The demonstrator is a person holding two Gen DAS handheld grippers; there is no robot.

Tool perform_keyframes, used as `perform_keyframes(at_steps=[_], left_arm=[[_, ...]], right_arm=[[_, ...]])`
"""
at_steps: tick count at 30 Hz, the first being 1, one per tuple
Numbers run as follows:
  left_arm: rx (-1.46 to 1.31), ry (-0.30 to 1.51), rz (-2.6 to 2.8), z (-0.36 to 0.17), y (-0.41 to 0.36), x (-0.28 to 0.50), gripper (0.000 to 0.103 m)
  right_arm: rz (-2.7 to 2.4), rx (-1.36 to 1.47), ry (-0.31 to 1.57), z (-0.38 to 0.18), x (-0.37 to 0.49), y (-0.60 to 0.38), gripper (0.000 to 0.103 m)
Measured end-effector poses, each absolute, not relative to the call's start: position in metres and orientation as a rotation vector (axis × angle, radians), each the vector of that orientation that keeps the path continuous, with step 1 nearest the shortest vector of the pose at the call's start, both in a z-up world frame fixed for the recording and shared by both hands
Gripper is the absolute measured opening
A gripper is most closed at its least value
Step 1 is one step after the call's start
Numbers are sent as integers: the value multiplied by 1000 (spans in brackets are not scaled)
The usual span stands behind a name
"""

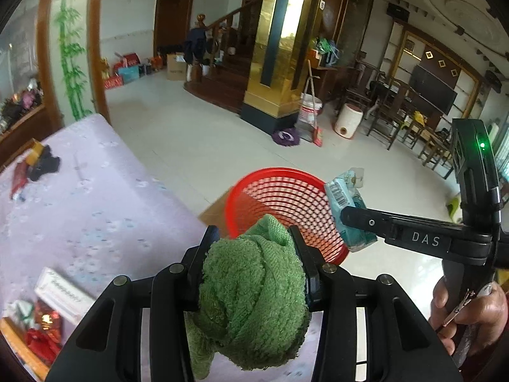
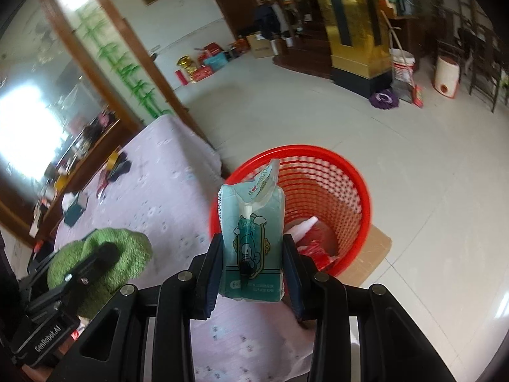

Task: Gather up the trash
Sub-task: 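Carry towel and tissue pack to the red wastebasket and release both, then return both tools to the table and grasp the white wrapper with the left gripper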

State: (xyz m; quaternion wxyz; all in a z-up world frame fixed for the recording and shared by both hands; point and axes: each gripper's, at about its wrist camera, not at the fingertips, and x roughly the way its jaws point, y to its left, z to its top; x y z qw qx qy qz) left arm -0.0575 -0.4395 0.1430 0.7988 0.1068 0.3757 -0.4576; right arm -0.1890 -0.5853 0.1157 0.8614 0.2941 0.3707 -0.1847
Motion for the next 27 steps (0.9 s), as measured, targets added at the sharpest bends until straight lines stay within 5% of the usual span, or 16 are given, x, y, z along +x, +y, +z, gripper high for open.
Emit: perform_keyframes(at_steps=[11,14,20,27], left_arm=[[213,872,-1028,129,-509,-44,44],[223,851,-1025,130,-521,-44,61],[192,842,-1011,136,-519,-44,61],[169,783,-915,148,-472,-44,61]], right_arm=[[-402,714,784,105,-177,-643,45],[-407,719,781,105,-172,-656,51],[-423,710,767,111,-169,-670,61],[-421,662,759,124,-177,-661,61]])
